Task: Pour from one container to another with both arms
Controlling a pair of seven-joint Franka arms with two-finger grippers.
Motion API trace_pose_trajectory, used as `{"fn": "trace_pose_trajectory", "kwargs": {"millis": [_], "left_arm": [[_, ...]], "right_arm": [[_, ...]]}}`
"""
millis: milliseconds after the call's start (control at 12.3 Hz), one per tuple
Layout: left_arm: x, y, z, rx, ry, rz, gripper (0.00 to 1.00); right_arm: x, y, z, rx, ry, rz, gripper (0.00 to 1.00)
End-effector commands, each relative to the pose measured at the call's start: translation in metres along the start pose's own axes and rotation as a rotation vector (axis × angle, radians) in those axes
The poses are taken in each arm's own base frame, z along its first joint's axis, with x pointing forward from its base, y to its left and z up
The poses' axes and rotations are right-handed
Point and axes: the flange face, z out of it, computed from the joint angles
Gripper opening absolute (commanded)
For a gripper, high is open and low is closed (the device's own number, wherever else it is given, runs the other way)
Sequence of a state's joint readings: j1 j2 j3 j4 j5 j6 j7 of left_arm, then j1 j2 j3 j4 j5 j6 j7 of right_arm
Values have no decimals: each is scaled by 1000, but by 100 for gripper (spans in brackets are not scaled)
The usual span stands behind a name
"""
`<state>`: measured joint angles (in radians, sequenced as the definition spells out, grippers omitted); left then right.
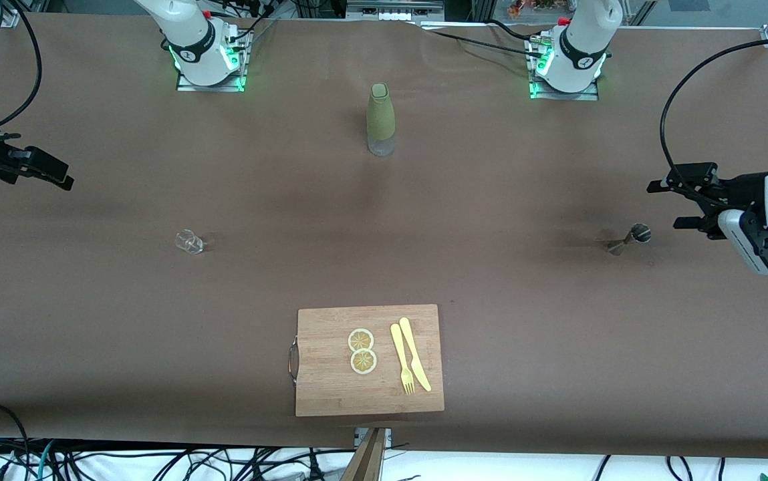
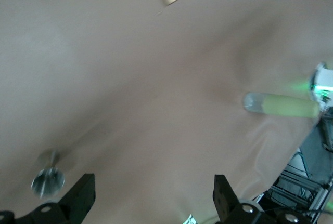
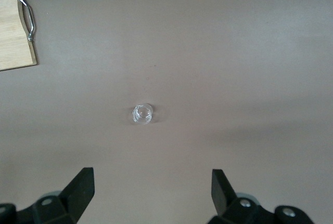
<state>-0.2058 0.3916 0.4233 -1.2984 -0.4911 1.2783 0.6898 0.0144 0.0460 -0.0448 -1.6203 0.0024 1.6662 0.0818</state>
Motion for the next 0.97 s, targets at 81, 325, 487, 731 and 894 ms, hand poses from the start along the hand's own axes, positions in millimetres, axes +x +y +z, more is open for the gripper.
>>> {"fn": "trace_pose_trajectory", "kwargs": {"millis": [81,325,487,731,894], "left_arm": [[4,41,-7,227,-115,-196,100],[-4,82,-23,349,-106,-345,100],[-19,90,-37,423,-93,-363,100],[-34,102,-24,455,-72,-396,100],[-35,129,-10,520,-64,-403,100]], "right_arm": [[-7,1,-5,-4,2,2,100],[-7,1,-5,-4,2,2,100],[-7,1,-5,-4,2,2,100],[-7,1,-4,-4,2,4,100],[-6,1,-3,-4,1,5,100]]}}
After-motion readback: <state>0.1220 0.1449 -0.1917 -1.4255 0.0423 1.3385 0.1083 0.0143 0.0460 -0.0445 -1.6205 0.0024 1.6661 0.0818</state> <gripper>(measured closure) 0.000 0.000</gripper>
